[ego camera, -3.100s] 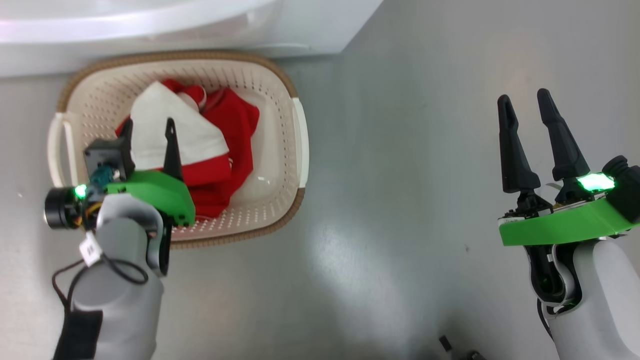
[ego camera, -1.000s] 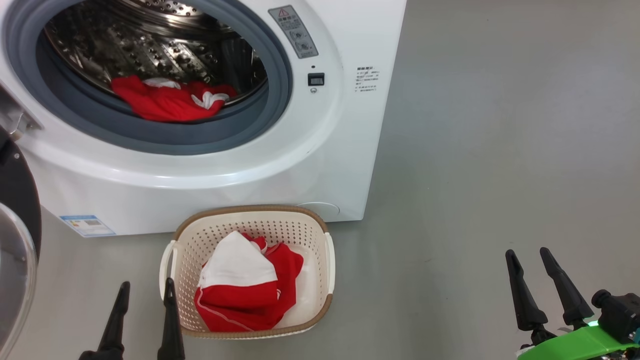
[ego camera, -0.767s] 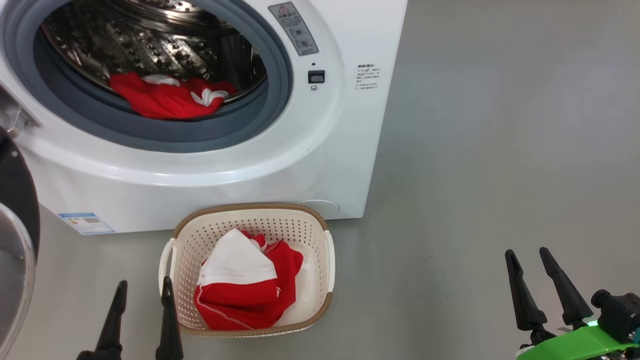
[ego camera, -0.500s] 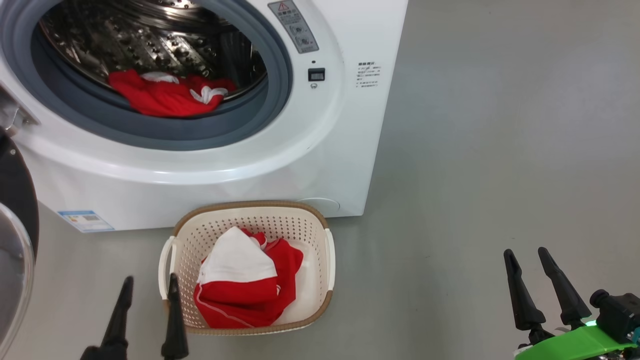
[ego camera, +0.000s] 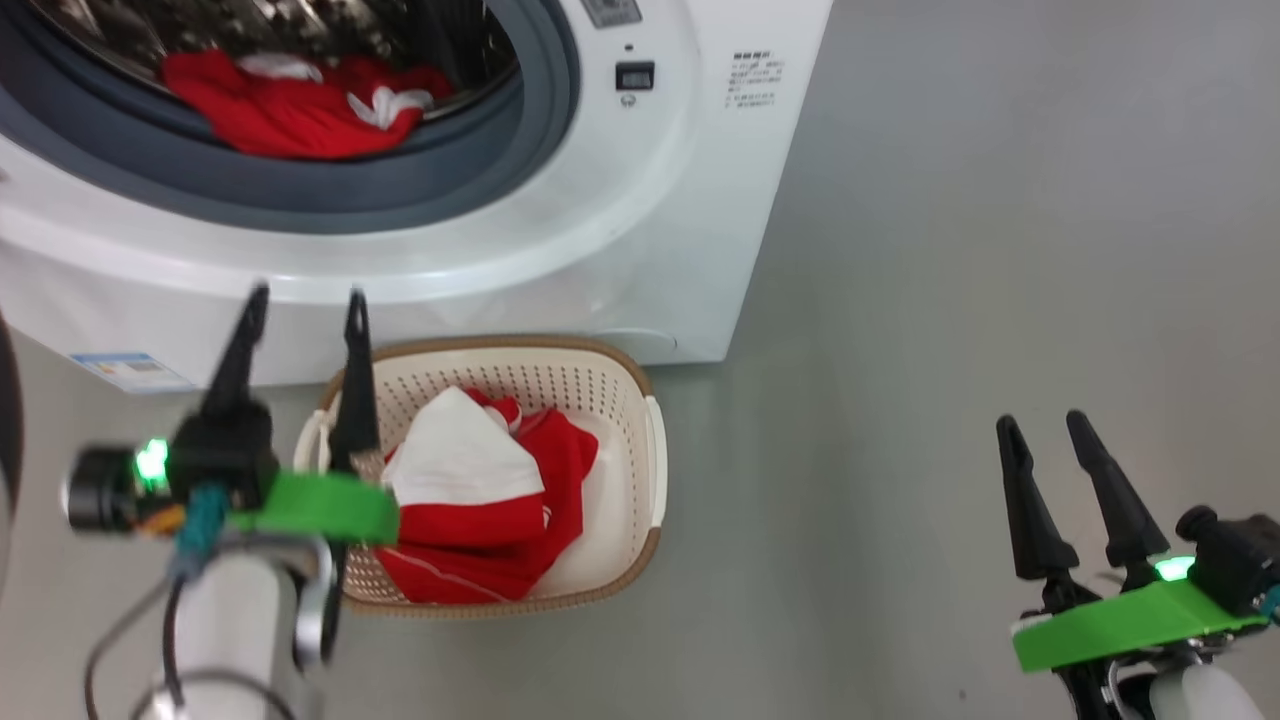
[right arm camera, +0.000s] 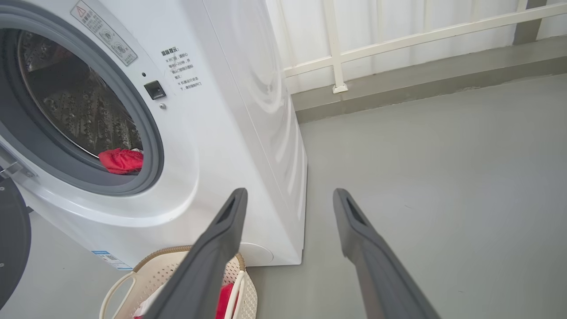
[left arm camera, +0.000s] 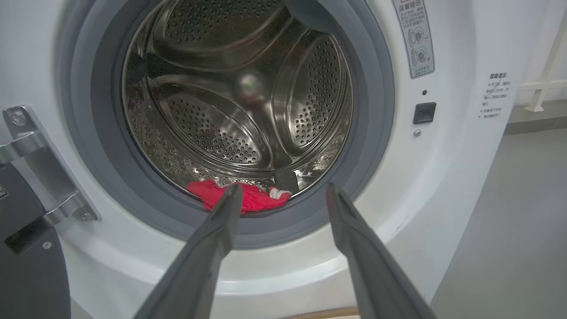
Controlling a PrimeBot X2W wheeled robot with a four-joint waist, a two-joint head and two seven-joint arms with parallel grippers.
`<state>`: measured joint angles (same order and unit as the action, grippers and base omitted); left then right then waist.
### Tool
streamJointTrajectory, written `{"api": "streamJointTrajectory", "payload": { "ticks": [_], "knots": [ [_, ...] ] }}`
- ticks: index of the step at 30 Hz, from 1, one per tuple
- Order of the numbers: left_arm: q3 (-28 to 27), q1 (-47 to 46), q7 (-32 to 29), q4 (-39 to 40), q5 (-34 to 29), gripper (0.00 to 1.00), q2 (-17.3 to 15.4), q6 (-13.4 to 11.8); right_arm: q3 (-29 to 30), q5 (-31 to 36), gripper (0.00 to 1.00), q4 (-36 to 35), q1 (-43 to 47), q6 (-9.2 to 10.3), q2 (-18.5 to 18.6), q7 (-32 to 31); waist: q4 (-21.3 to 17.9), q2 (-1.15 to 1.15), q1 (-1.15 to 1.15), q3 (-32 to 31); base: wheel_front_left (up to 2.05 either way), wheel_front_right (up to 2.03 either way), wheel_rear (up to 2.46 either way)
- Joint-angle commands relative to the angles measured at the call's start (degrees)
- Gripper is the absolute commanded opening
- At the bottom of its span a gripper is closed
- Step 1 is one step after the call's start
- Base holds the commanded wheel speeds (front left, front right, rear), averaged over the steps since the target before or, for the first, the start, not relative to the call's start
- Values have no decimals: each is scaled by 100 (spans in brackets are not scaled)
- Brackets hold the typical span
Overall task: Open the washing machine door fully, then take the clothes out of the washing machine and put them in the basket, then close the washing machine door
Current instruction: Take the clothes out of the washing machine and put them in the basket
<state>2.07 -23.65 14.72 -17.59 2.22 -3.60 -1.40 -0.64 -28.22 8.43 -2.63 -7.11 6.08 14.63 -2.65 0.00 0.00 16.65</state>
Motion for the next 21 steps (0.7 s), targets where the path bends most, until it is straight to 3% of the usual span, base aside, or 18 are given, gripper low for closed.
{"api": "streamJointTrajectory", "payload": {
  "ticks": [1, 10, 21],
  "knots": [
    [-125, -488, 22, -151, -137, 100, -217, 2, -112, -10, 100, -172, -208, -37, 25, 37, -103, 0, 0, 446, 0, 0, 0],
    [179, -2550, -459, -1679, -663, 100, -663, -64, -102, -66, 100, -223, -666, -37, -92, 37, -341, 0, 0, 1200, 0, 0, 0],
    [445, -4064, -867, -3316, -1045, 100, -976, -223, -194, -97, 100, -241, -974, -37, -160, 37, -531, 0, 0, 1624, 0, 0, 0]
  ]
}}
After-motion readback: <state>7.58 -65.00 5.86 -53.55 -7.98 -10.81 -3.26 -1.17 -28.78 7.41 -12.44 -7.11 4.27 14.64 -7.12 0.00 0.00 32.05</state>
